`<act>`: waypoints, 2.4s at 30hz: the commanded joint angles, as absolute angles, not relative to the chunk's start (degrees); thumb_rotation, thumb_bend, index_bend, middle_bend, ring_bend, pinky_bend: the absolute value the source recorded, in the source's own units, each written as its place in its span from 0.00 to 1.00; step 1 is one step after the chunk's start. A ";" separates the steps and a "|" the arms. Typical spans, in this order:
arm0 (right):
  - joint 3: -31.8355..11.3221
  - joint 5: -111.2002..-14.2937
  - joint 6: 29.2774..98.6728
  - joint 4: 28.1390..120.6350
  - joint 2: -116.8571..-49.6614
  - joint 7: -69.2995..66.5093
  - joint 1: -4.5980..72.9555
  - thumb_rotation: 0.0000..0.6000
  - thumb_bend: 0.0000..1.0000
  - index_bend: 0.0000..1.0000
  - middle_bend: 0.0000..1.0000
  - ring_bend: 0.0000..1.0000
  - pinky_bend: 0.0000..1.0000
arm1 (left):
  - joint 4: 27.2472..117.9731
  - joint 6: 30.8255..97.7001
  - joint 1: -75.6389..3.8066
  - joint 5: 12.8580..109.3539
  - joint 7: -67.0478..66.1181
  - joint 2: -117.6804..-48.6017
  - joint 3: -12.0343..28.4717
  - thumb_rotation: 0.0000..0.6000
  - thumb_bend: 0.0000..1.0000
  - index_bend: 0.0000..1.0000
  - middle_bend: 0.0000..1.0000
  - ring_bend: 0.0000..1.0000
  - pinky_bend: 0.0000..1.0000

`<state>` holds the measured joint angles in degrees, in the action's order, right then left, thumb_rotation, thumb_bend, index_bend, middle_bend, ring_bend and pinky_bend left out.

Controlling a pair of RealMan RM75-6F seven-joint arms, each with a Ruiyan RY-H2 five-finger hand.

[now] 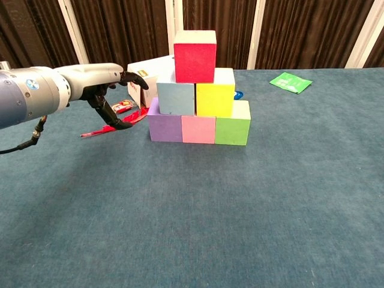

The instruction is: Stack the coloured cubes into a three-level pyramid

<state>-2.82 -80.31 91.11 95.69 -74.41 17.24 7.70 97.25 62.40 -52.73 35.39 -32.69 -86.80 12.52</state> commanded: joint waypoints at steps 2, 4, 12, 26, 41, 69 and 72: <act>-3.09 -80.39 90.92 95.72 -74.39 17.13 7.50 1.00 0.26 0.00 0.02 0.00 0.00 | 96.92 62.52 -52.91 35.05 -33.00 -87.34 12.49 1.00 0.41 0.13 0.00 0.00 0.00; -3.36 -80.34 90.77 95.78 -74.32 17.08 7.40 1.00 0.26 0.00 0.02 0.00 0.00 | 96.71 62.55 -53.03 35.00 -33.15 -87.67 12.52 1.00 0.41 0.13 0.00 0.00 0.00; -4.08 -80.23 90.60 95.82 -74.14 16.72 6.89 1.00 0.26 0.00 0.02 0.00 0.00 | 96.57 63.02 -53.55 35.62 -33.95 -88.75 12.61 1.00 0.40 0.12 0.00 0.00 0.00; -4.81 -80.39 90.09 96.13 -73.73 16.25 6.35 1.00 0.26 0.00 0.02 0.00 0.00 | 96.04 63.46 -54.13 35.10 -34.98 -90.32 12.90 1.00 0.41 0.12 0.00 0.00 0.00; -5.50 -80.43 89.62 96.40 -73.32 16.07 5.82 1.00 0.26 0.00 0.02 0.00 0.00 | 95.67 64.48 -54.90 34.44 -36.67 -91.97 13.36 1.00 0.40 0.12 0.00 0.00 0.00; -6.09 -80.64 88.57 96.47 -73.07 16.43 5.41 1.00 0.26 0.00 0.02 0.00 0.00 | 106.57 77.42 -37.49 56.73 -19.32 -74.86 5.75 1.00 0.40 0.12 0.00 0.00 0.00; -6.03 -80.74 88.04 96.30 -73.13 16.53 5.60 1.00 0.26 0.00 0.02 0.00 0.00 | 108.18 85.22 -30.55 67.67 -12.54 -70.42 1.23 1.00 0.40 0.12 0.00 0.00 0.00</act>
